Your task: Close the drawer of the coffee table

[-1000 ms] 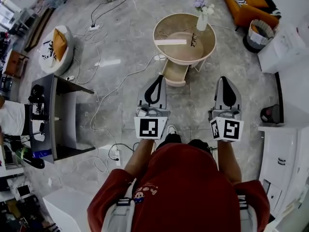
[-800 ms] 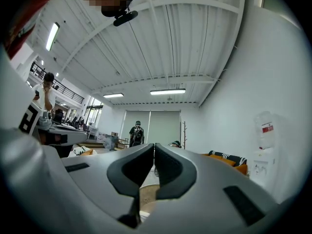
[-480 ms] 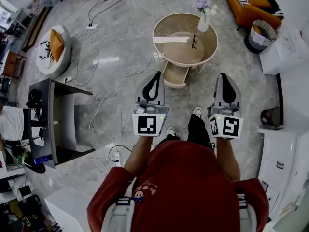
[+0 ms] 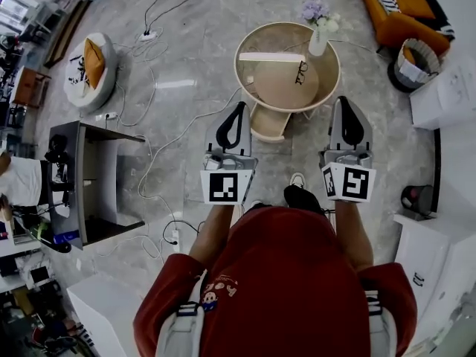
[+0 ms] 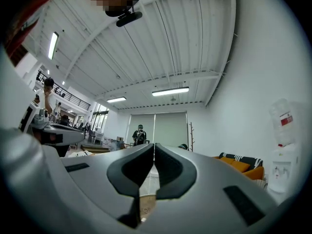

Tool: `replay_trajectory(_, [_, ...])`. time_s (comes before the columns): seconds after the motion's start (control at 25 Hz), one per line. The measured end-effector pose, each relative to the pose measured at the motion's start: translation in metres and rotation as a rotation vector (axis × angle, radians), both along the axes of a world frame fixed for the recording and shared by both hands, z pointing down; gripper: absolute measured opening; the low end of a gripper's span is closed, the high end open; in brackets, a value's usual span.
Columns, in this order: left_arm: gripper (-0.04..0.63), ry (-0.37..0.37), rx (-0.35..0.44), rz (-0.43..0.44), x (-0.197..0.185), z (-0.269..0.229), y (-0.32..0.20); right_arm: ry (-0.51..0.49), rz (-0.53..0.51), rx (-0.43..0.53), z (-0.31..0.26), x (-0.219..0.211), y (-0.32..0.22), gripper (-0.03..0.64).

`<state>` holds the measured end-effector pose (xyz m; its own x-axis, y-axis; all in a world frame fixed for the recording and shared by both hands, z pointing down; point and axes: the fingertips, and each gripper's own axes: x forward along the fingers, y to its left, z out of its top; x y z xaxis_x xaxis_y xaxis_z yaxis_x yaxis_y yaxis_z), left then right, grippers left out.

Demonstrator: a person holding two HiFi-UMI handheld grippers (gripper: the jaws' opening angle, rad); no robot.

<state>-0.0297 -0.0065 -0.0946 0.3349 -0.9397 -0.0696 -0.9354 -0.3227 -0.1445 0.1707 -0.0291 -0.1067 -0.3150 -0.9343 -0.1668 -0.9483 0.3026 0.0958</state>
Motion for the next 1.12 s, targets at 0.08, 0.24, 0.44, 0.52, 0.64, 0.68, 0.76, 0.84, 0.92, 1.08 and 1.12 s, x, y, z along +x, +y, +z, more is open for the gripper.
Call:
replay_trajectory(0.08, [0.012,-0.017,0.007,-0.019,0.016,0.001,-0.013,0.002,-0.024,-0.006,0.004,0.014,-0.02,0.023])
replay_trajectory(0.24, [0.012,-0.029,0.003,-0.055,0.034,0.005,-0.033,-0.004,-0.08,-0.032,0.016,0.028,-0.052,0.023])
replay_trajectory(0.44, [0.012,-0.055,0.021,-0.07,0.036,0.022,-0.049,0.001,-0.175,-0.07,0.048,0.012,-0.083,0.023])
replay_trajectory(0.52, [0.012,-0.066,0.043,-0.063,0.032,0.031,-0.048,0.008,-0.209,-0.076,0.061,0.0,-0.083,0.023])
replay_trajectory(0.64, [0.012,-0.073,0.05,-0.062,0.019,0.058,-0.047,0.023,-0.254,-0.095,0.088,-0.023,-0.08,0.023])
replay_trajectory(0.68, [0.012,-0.064,0.038,-0.067,0.012,0.072,-0.045,0.033,-0.268,-0.106,0.1,-0.033,-0.078,0.022])
replay_trajectory(0.76, [0.012,-0.056,0.016,-0.07,-0.005,0.103,-0.041,0.043,-0.293,-0.135,0.128,-0.054,-0.071,0.022])
replay_trajectory(0.84, [0.012,-0.058,0.001,-0.067,-0.019,0.138,-0.039,0.034,-0.31,-0.172,0.162,-0.072,-0.065,0.022])
replay_trajectory(0.92, [0.012,-0.045,-0.017,-0.068,-0.03,0.18,-0.039,0.032,-0.315,-0.201,0.202,-0.084,-0.06,0.021])
replay_trajectory(1.08, [0.012,-0.026,-0.051,-0.073,-0.047,0.293,-0.037,0.07,-0.342,-0.242,0.316,-0.104,-0.051,0.023])
replay_trajectory(1.12, [0.012,-0.026,-0.063,-0.074,-0.051,0.327,-0.037,0.08,-0.356,-0.251,0.349,-0.11,-0.049,0.022])
